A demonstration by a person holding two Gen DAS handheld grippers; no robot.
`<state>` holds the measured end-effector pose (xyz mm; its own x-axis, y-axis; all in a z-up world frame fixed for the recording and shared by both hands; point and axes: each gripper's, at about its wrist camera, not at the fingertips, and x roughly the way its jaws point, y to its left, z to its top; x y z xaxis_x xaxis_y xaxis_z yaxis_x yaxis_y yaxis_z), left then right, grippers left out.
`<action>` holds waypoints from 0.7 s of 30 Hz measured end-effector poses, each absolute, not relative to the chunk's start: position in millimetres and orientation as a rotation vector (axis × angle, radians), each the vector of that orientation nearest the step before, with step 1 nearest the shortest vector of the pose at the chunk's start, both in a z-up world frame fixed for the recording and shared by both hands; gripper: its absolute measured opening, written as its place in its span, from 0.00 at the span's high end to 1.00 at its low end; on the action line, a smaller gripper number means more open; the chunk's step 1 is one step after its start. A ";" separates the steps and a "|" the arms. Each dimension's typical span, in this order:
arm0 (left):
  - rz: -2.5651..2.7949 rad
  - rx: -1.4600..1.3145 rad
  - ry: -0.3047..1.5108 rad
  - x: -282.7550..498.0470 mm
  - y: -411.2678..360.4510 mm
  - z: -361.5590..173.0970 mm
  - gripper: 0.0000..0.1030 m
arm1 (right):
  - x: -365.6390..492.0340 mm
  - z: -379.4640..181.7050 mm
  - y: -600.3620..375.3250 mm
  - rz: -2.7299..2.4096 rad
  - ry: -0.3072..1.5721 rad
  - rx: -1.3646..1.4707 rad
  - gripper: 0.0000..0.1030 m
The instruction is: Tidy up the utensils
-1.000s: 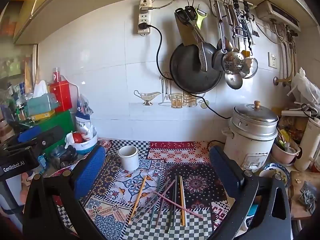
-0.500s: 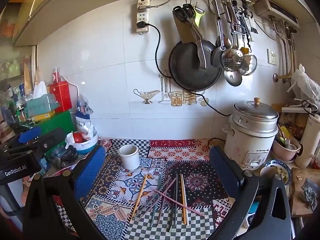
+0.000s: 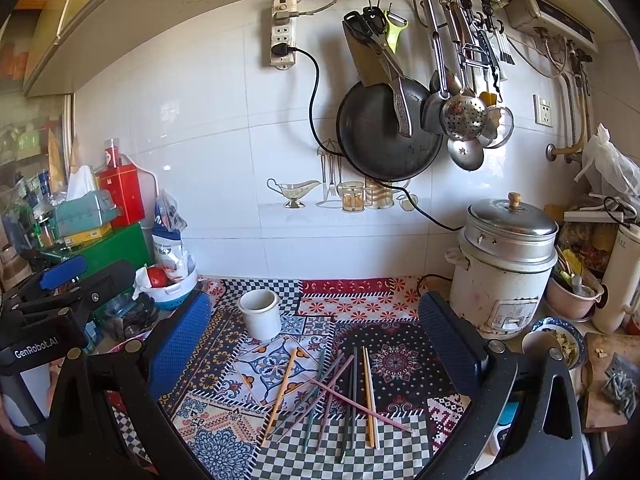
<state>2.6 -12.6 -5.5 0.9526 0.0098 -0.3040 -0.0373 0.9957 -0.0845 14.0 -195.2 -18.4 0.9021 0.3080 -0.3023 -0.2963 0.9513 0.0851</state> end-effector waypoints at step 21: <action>0.029 -0.083 0.301 3.2 -11.7 -4.1 0.00 | 15.0 -19.0 -193.2 0.324 0.329 0.040 0.00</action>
<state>3.2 -11.7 -4.1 0.9547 0.0161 -0.2972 -0.0409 0.9962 -0.0774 15.0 -193.2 -19.1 0.8956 0.3186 -0.3105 -0.3056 0.9478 0.0909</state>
